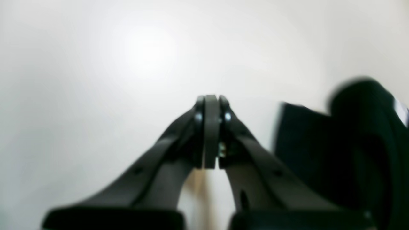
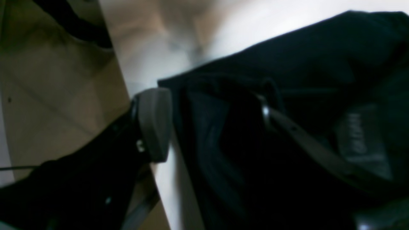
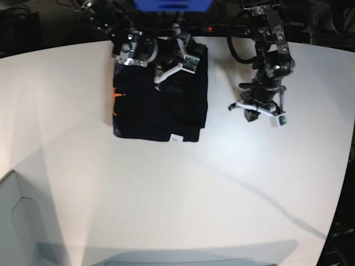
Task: Fold the T-shirt properly
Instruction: 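Grasp the edges of the folded bundle with both grippers, then lift and fold the bundle over with both grippers, tucking the edges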
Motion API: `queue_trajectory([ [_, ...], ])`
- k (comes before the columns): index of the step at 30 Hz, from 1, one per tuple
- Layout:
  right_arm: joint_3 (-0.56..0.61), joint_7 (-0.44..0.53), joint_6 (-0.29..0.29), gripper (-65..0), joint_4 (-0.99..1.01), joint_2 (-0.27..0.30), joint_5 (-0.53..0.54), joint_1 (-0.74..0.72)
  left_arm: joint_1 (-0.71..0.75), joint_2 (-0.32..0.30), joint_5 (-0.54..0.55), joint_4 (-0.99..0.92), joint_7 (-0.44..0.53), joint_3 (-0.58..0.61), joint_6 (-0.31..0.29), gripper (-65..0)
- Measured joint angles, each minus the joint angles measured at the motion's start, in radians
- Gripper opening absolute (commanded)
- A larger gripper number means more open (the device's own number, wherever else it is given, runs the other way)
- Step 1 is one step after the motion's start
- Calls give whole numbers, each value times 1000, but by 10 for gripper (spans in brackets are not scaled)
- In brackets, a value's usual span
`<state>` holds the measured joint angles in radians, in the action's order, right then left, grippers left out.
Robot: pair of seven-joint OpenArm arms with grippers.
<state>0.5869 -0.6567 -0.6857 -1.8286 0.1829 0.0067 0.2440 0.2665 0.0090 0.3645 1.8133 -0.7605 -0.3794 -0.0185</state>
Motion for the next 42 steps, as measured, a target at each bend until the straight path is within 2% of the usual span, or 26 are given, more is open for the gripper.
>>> queue_trajectory([
  [3, -56, 3, 1, -290, -75, 1, -3, 2, 17, -4, 40, 35, -55, -95, 0, -590],
  [8, -159, 6, 1, -290, -159, -1, 0, 12, 18, -40, 263, 78, -195, -216, 9, -403],
  [10, -205, 5, 1, -290, -161, -4, 0, 12, 18, -43, 345, 107, -244, -227, 11, -368],
  [13, -260, 5, 1, -290, -161, -4, 0, 12, 32, -10, 427, 137, -264, -208, 12, -362],
  [15, -300, 2, 0, -290, -161, -8, 0, 12, 53, 34, 423, 137, -264, -164, 12, -362],
  [19, -431, 5, 1, -289, -161, -50, 3, 12, 75, 100, 318, 120, -281, -46, 12, -362],
  [22, -494, -1, 1, -289, -161, -51, -8, 9, 71, 117, 260, 92, -227, 18, 12, -362],
  [28, -497, 3, 1, -289, -161, -59, 0, 10, 73, 119, 253, 72, -172, 166, 12, -362],
  [35, -497, 2, 0, -289, -159, -59, 0, 11, 70, 118, 246, 21, -166, 178, 13, -366],
  [38, -497, 1, 0, -289, -159, -59, 0, 13, 61, 88, 249, 18, -177, 187, 13, -367],
  [40, -497, 0, 1, -289, -159, -59, -3, 14, 59, 68, 246, 10, -151, 209, 15, -370],
  [42, -497, -2, 1, -289, -158, -59, -3, 14, 56, 49, 246, -7, -159, 243, 15, -407],
])
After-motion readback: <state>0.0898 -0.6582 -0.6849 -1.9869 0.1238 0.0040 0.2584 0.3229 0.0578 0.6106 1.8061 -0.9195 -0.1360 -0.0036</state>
